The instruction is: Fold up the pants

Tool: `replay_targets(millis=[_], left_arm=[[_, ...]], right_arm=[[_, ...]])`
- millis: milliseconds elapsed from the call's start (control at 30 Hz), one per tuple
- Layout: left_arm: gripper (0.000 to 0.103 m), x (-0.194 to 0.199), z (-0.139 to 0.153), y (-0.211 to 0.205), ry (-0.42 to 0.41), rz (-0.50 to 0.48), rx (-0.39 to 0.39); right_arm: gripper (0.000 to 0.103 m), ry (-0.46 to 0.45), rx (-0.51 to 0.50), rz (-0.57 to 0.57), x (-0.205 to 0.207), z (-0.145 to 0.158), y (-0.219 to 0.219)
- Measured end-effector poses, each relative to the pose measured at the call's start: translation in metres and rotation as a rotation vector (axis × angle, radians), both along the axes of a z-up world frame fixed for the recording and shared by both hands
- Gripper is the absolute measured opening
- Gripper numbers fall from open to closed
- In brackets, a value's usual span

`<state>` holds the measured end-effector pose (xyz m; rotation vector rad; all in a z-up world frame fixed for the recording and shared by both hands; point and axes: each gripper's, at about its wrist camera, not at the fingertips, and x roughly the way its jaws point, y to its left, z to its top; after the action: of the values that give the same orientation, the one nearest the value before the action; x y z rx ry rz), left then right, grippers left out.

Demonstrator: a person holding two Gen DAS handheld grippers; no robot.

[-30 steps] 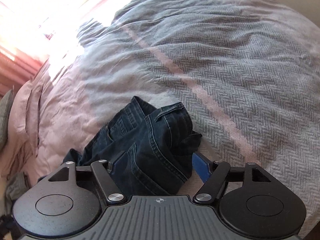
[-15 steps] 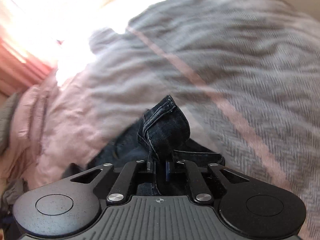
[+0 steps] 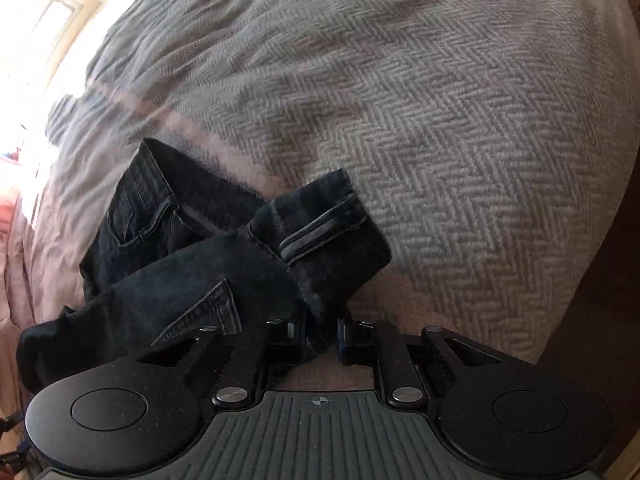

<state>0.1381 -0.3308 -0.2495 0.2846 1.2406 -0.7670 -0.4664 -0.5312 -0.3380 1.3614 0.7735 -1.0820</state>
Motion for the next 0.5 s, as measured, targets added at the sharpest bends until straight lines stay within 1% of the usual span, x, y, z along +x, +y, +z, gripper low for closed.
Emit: replay_targets(millis=[33, 67, 100, 133, 200, 233, 267, 333, 367, 400, 433, 500], left_arm=[[0.062, -0.003, -0.001, -0.004, -0.008, -0.011, 0.008], [0.062, -0.005, -0.001, -0.008, -0.024, -0.029, 0.012], [0.062, -0.008, -0.001, -0.013, -0.057, -0.060, 0.017], [0.062, -0.014, 0.000, -0.018, -0.107, -0.116, 0.021], [0.062, -0.025, -0.004, -0.029, -0.193, -0.225, 0.047], [0.055, -0.031, -0.008, -0.034, -0.228, -0.284, 0.064], [0.045, -0.034, -0.012, -0.037, -0.251, -0.326, 0.071], [0.038, -0.041, -0.022, -0.040, -0.300, -0.396, 0.090], [0.038, -0.042, -0.026, -0.040, -0.328, -0.423, 0.081], [0.038, -0.044, -0.029, -0.041, -0.351, -0.449, 0.069], [0.038, -0.045, -0.034, -0.042, -0.373, -0.478, 0.066], [0.038, -0.045, -0.043, -0.046, -0.393, -0.524, 0.056]], right_arm=[[0.025, 0.018, -0.003, 0.019, 0.002, 0.007, -0.002], [0.032, 0.039, -0.033, 0.025, 0.005, 0.017, -0.001], [0.035, 0.062, -0.076, 0.026, 0.007, 0.027, -0.001], [0.035, 0.085, -0.112, 0.025, 0.011, 0.037, -0.001], [0.037, 0.099, -0.158, 0.021, 0.020, 0.052, -0.005], [0.037, 0.110, -0.169, 0.017, 0.025, 0.056, -0.008], [0.037, 0.125, -0.190, 0.009, 0.031, 0.061, -0.009], [0.037, 0.139, -0.243, 0.015, 0.042, 0.068, -0.009], [0.037, 0.143, -0.263, 0.031, 0.048, 0.069, -0.009], [0.037, 0.140, -0.269, 0.056, 0.053, 0.070, -0.010], [0.037, 0.131, -0.252, 0.081, 0.057, 0.067, -0.012], [0.037, 0.096, -0.191, 0.088, 0.064, 0.058, -0.014]])
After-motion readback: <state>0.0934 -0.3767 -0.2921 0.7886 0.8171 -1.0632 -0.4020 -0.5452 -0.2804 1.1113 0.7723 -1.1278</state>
